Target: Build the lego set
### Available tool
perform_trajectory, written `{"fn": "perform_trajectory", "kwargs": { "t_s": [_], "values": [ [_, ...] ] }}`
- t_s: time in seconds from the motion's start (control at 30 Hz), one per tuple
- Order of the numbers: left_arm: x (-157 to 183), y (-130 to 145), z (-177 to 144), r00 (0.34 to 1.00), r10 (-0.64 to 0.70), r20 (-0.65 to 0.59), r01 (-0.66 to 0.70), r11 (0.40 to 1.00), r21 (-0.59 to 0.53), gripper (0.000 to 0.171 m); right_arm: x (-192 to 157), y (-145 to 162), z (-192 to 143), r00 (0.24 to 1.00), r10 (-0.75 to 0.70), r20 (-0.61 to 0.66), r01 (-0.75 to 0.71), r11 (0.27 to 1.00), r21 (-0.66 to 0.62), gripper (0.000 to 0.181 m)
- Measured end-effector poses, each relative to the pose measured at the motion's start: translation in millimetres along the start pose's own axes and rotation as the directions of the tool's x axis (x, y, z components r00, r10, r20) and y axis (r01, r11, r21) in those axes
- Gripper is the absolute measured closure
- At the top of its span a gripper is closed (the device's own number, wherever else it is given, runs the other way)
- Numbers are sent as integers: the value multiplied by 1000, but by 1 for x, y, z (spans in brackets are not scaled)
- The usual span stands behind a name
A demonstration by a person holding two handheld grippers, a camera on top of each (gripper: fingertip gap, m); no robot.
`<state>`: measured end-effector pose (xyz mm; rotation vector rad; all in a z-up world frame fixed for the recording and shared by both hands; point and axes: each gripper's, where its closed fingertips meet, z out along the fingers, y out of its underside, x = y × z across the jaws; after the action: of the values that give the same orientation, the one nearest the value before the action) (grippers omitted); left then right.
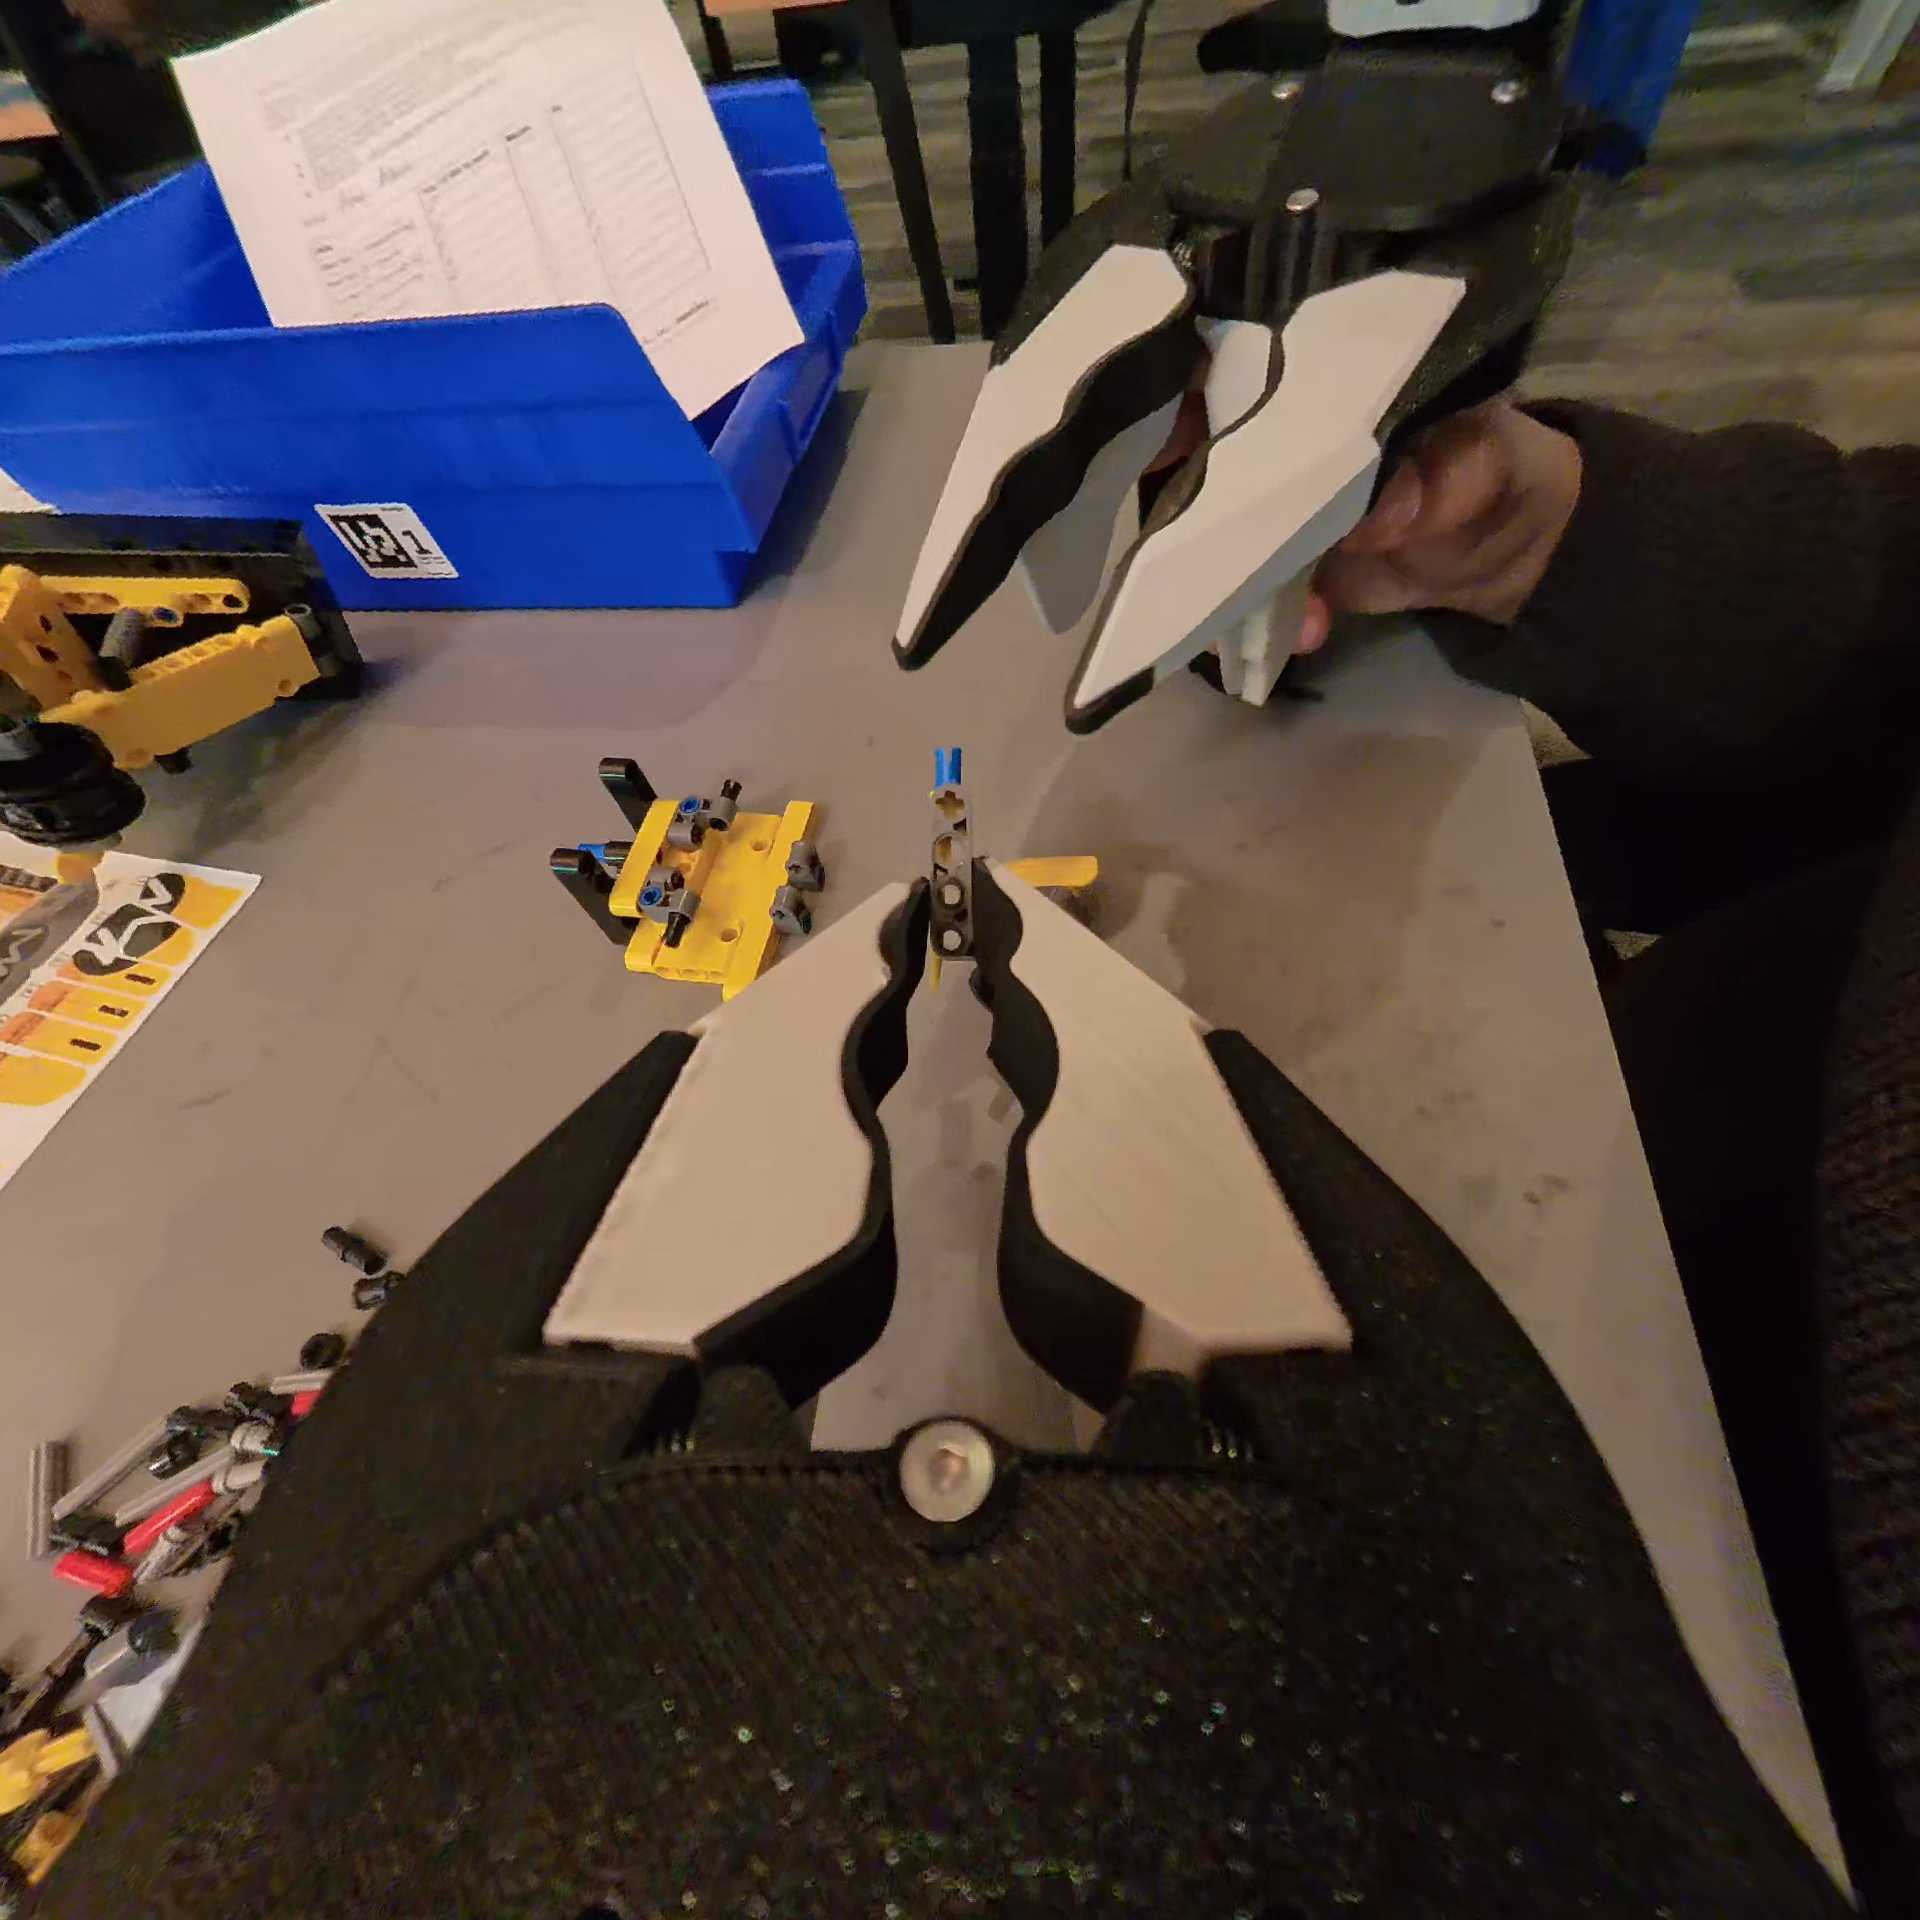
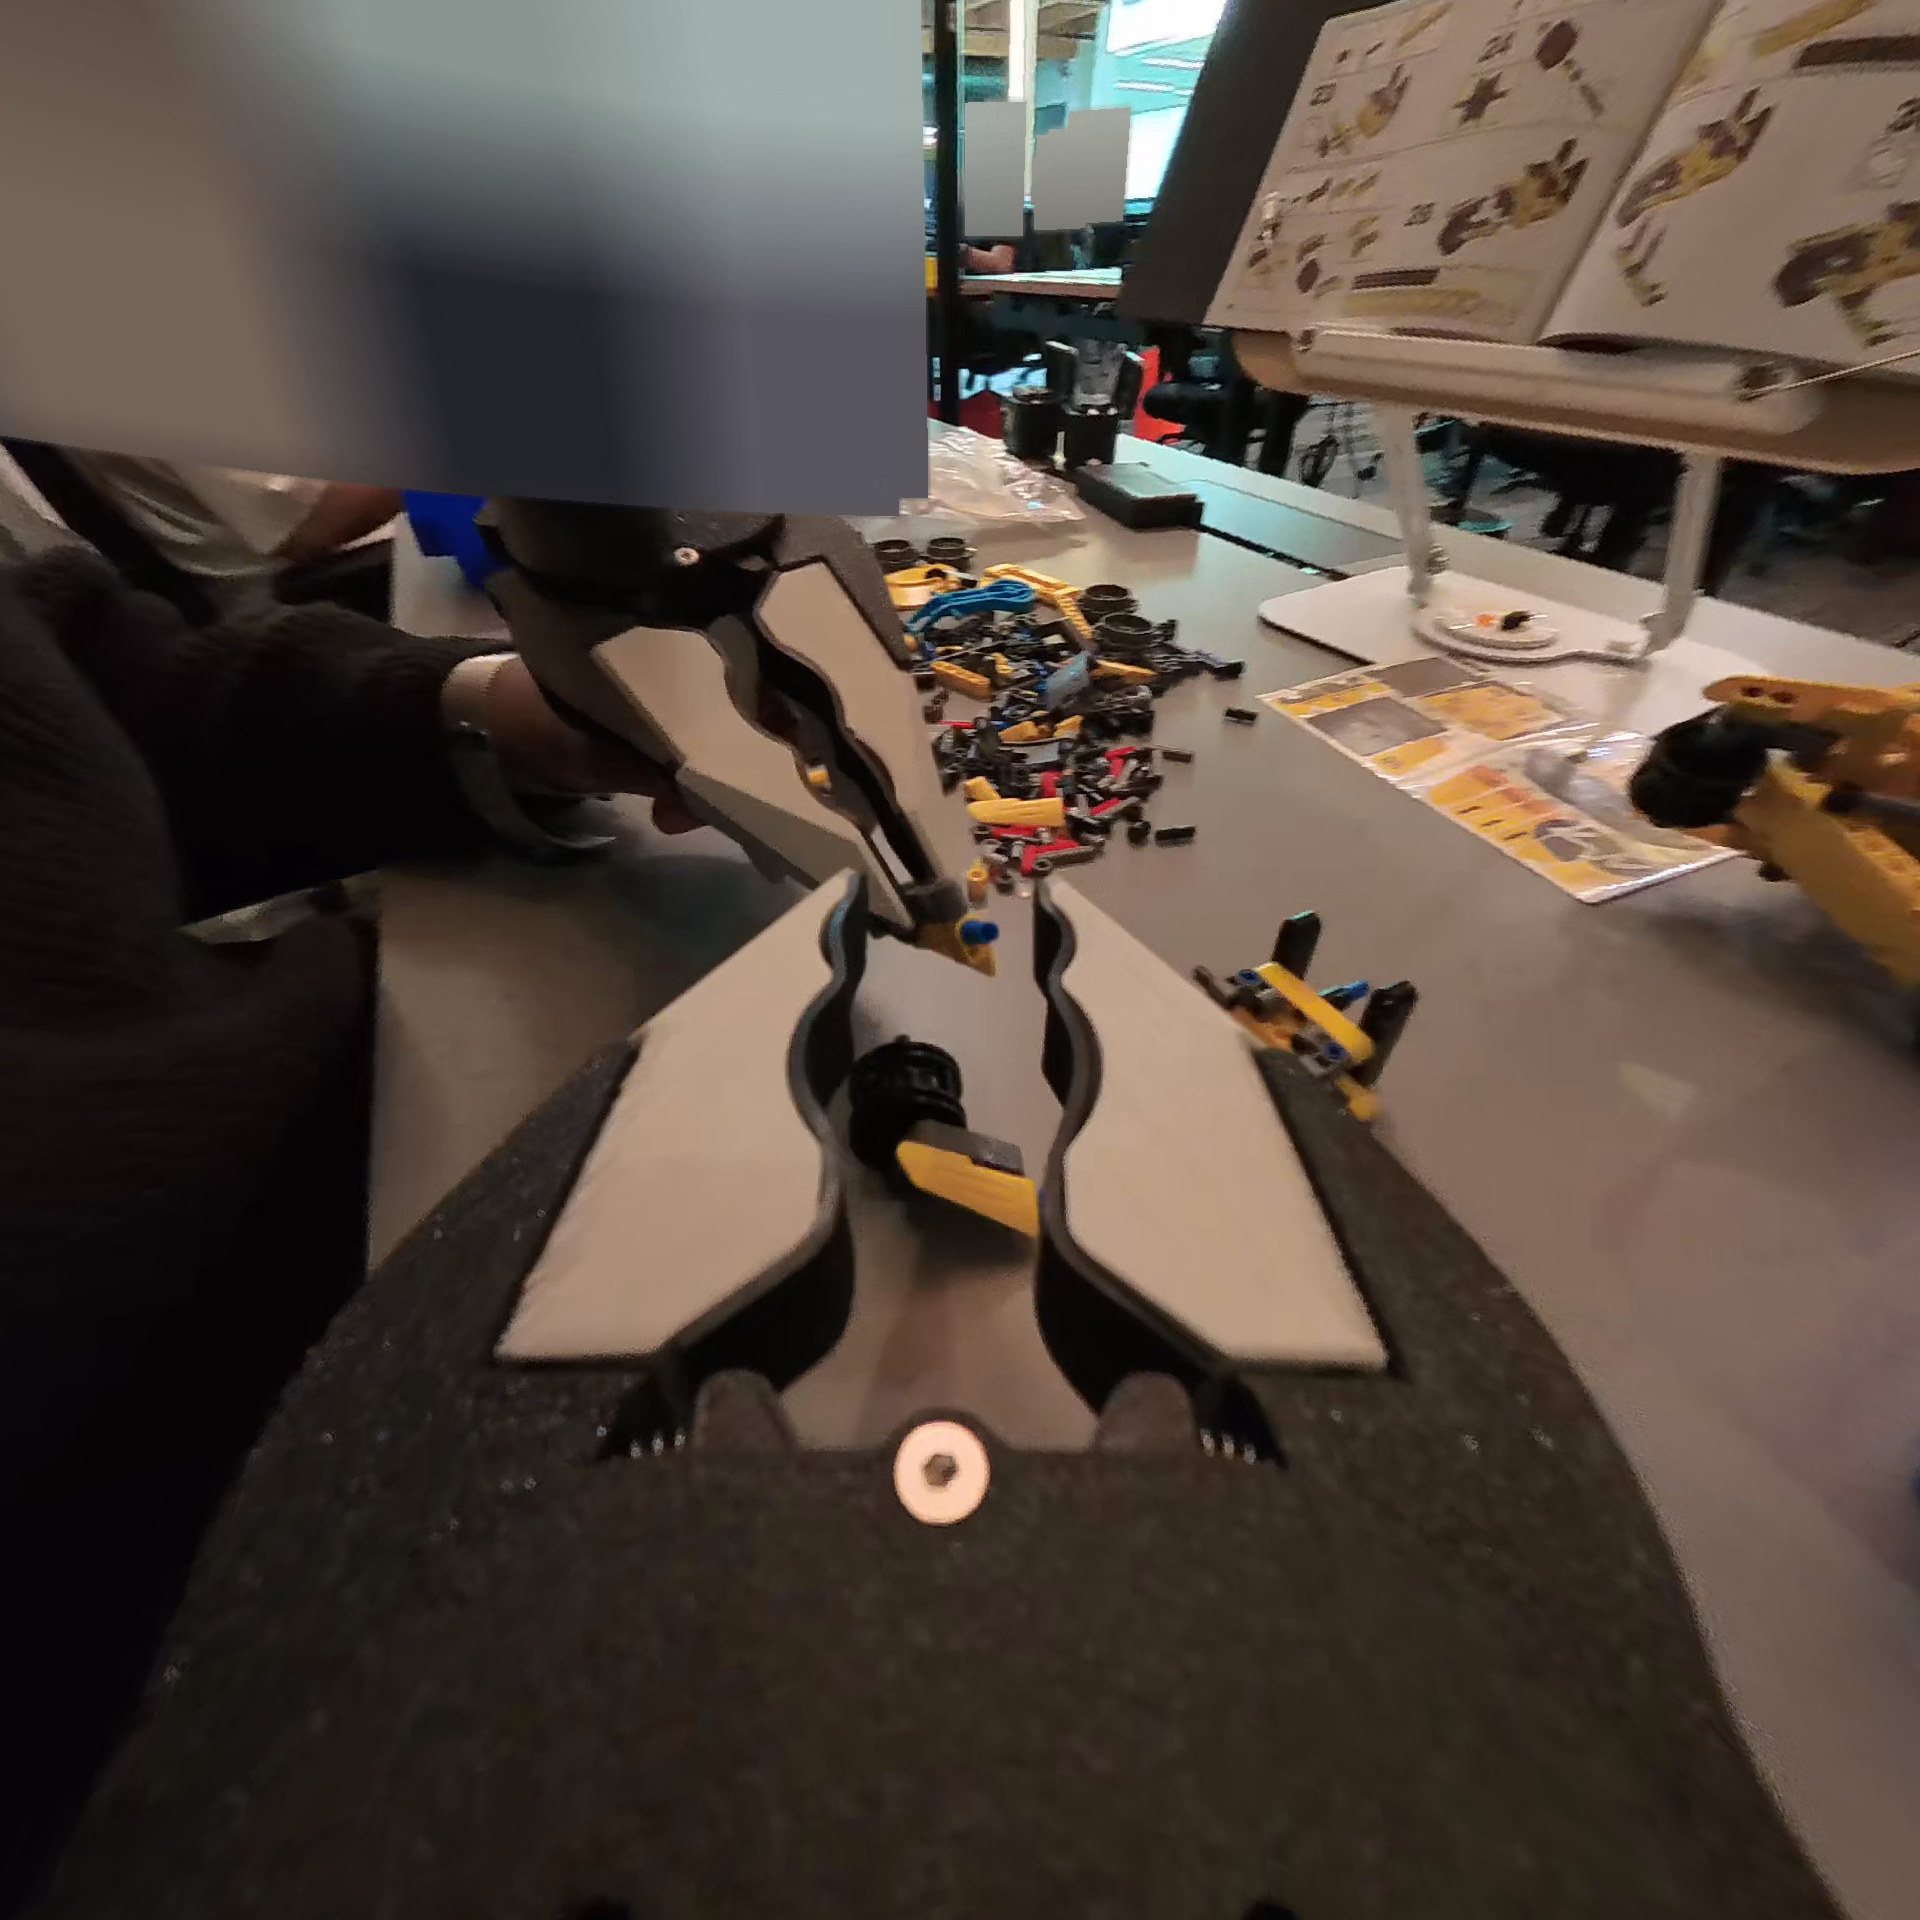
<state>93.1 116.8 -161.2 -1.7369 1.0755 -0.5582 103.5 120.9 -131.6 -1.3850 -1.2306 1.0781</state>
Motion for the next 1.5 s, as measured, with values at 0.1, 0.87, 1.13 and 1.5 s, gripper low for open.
{"fn": "perform_trajectory", "kwargs": {
  "t_s": [0.1,0.87,1.13,1.5],
  "values": [
    [5,0,1,1000,17,-19,-17,1000,1,167,-4,3,3,1000,4,28,-3,1000,-25,150],
    [16,-18,-8,995,-14,-94,26,992,126,127,-13,4,3,997,-49,59,51,998,-28,175],
    [23,-33,-13,974,-104,-200,148,965,217,157,-24,-12,2,986,-147,75,140,986,91,174],
    [26,-43,-25,942,-154,-299,241,929,280,138,-22,-19,-4,987,-145,64,135,981,136,174]
  ]
}}
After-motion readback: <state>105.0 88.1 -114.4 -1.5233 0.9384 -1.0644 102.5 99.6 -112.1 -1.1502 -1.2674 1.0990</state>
